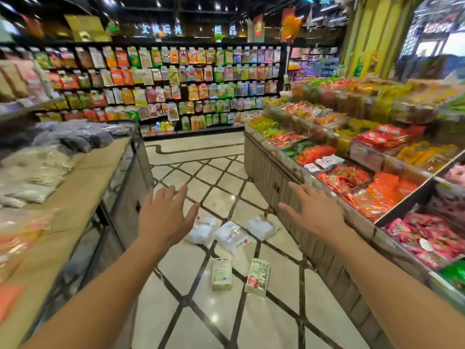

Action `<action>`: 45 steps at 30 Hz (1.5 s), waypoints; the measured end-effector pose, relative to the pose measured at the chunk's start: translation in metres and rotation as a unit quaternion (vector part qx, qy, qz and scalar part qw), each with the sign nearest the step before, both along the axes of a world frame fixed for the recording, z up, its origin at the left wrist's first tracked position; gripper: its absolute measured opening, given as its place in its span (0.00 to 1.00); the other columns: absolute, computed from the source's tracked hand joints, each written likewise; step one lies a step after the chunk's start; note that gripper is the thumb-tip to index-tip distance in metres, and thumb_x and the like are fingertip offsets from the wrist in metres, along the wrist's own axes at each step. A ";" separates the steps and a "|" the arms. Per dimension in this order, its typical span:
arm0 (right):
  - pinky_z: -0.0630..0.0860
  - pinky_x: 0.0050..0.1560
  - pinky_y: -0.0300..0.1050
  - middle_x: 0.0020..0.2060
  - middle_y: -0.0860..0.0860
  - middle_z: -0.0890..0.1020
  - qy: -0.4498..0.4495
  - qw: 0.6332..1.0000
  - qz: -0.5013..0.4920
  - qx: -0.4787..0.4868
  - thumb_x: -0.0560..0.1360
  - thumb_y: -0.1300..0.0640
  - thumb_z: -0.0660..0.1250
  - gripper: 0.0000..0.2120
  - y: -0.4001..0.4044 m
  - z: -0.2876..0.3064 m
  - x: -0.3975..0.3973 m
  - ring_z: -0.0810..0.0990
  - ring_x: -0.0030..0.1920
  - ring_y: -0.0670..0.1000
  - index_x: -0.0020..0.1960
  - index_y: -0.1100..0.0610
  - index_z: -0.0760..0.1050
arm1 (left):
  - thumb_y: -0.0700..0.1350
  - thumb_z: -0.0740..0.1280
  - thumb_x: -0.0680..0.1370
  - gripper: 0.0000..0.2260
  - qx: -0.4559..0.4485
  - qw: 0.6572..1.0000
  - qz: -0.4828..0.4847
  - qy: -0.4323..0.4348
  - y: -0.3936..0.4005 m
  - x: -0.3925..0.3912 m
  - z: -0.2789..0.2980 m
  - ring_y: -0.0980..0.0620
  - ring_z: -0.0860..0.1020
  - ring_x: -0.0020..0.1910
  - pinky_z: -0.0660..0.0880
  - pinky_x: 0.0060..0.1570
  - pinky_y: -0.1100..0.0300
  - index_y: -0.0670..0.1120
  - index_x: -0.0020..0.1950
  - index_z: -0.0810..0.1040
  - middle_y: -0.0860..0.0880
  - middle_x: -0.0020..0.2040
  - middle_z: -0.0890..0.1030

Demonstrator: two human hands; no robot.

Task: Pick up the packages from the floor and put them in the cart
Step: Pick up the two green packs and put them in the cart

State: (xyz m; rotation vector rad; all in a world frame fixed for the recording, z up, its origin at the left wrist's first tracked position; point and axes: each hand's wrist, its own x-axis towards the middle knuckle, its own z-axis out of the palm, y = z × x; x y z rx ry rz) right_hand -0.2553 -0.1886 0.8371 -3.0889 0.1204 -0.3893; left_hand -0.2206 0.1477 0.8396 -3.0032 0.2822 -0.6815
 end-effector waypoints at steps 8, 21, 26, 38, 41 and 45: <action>0.78 0.63 0.56 0.77 0.52 0.69 0.032 0.999 0.000 0.003 0.78 0.25 0.45 0.41 -0.014 -0.024 0.112 0.69 0.75 0.59 0.84 0.47 0.56 | 0.63 0.56 0.79 0.29 -0.007 0.999 -0.021 0.037 -0.027 0.121 -0.029 0.38 0.80 0.61 0.74 0.61 0.39 0.44 0.68 0.79 0.40 0.60 0.83; 0.80 0.58 0.56 0.74 0.52 0.73 0.083 0.996 -0.022 0.005 0.74 0.24 0.42 0.44 -0.034 -0.097 0.356 0.73 0.73 0.60 0.82 0.47 0.60 | 0.64 0.50 0.78 0.33 -0.024 0.987 -0.049 0.148 -0.059 0.406 -0.135 0.37 0.80 0.59 0.73 0.60 0.39 0.44 0.67 0.80 0.40 0.58 0.84; 0.77 0.60 0.57 0.73 0.51 0.74 0.102 0.990 -0.070 0.064 0.73 0.21 0.42 0.45 -0.051 -0.130 0.454 0.73 0.72 0.59 0.81 0.46 0.62 | 0.66 0.46 0.77 0.37 -0.032 0.976 -0.043 0.209 -0.077 0.517 -0.178 0.37 0.79 0.63 0.70 0.62 0.40 0.44 0.71 0.77 0.40 0.62 0.83; 0.77 0.65 0.56 0.75 0.50 0.72 0.304 0.937 -0.094 0.145 0.80 0.31 0.57 0.34 -0.062 -0.351 0.560 0.72 0.73 0.56 0.82 0.45 0.59 | 0.64 0.47 0.78 0.30 0.019 0.928 -0.033 0.371 -0.118 0.608 -0.371 0.42 0.79 0.59 0.72 0.59 0.45 0.50 0.68 0.77 0.46 0.59 0.83; 0.75 0.66 0.55 0.76 0.49 0.71 0.345 0.914 -0.104 0.187 0.81 0.32 0.55 0.33 -0.071 -0.442 0.571 0.71 0.74 0.55 0.82 0.43 0.57 | 0.64 0.49 0.78 0.30 0.024 0.911 -0.025 0.411 -0.128 0.610 -0.457 0.41 0.81 0.53 0.75 0.52 0.46 0.49 0.64 0.79 0.47 0.52 0.84; 0.72 0.68 0.54 0.78 0.50 0.68 0.399 0.884 -0.131 0.207 0.83 0.34 0.53 0.33 -0.086 -0.575 0.580 0.69 0.75 0.56 0.83 0.45 0.52 | 0.66 0.43 0.79 0.35 0.044 0.882 0.002 0.469 -0.139 0.609 -0.587 0.43 0.77 0.65 0.72 0.61 0.47 0.50 0.77 0.70 0.46 0.66 0.81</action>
